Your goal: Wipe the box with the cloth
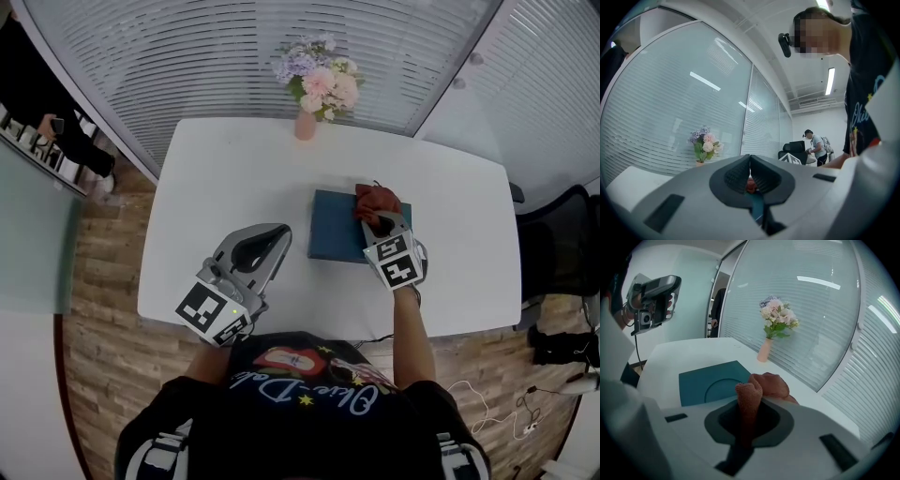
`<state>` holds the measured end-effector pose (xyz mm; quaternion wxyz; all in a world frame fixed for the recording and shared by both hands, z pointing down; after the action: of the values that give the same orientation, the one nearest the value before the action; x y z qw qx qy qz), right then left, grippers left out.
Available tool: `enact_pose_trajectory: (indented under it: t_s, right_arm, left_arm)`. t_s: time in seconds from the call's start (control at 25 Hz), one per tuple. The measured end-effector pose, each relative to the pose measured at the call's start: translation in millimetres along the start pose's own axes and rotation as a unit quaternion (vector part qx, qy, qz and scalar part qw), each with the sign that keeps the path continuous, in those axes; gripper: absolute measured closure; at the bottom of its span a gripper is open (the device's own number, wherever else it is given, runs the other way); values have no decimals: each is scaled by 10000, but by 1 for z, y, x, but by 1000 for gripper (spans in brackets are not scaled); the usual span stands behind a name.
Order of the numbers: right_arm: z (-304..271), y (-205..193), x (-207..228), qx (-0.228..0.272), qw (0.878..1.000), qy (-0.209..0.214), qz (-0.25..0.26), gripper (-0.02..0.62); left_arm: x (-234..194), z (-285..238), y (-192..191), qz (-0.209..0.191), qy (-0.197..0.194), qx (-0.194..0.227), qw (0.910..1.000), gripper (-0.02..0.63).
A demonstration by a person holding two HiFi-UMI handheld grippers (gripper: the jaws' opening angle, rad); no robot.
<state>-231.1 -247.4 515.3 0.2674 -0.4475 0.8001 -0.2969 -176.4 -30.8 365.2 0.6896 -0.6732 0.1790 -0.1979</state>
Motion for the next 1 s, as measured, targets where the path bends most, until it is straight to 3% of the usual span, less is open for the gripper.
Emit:
enact_pose_trajectory:
  t_s: [0.44,1.0]
  right_arm:
    - [18,-33,44,-185,9965,-595,-551,569]
    - [43,-49,77,8,9855,-1170,-1229,569]
  left_arm:
    - [-3,-4,0,-17,-48,-26,10000,603]
    - [-6,-3,1,-58,-58,-26,10000,602]
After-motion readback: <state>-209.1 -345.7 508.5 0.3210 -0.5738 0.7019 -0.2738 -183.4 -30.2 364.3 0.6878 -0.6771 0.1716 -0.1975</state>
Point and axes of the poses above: the fingertips, and each gripper's own axes: z backward along the fingers, x to its right, y out of its top, the point moved 4 cm from there along z, backward along the fingers, and after that the axes turned 8 degrees about -z, right-handed, at the moved point
